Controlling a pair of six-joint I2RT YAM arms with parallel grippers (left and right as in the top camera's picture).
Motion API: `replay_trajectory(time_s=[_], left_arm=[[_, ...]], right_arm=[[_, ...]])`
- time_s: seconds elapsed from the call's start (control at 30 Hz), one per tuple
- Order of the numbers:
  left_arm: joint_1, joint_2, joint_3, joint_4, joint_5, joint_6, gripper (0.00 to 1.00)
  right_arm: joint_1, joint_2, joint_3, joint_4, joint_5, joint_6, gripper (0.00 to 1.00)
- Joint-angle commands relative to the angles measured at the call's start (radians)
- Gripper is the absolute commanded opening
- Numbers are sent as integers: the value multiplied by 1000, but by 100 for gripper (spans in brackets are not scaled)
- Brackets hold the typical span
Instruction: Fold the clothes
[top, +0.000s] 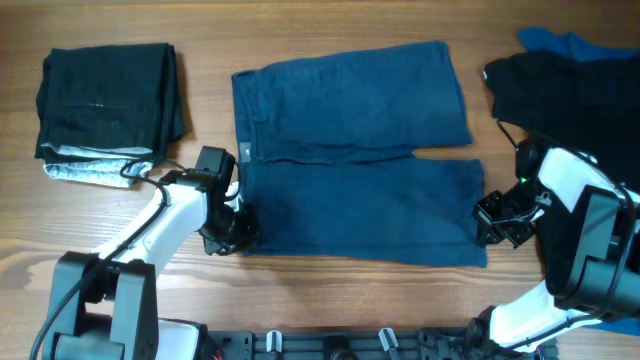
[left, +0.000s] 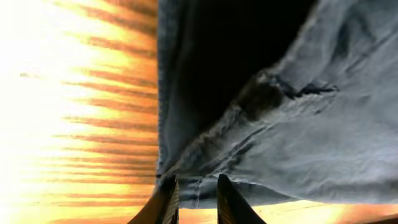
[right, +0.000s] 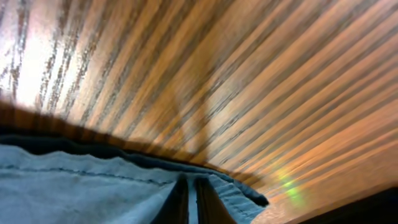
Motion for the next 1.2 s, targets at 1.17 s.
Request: replay_trajectory(time_s=[1.17], left_arm=[[-1, 359, 259, 227, 92, -12, 18]], right_arm=[[168, 193, 278, 242, -90, -394, 17]])
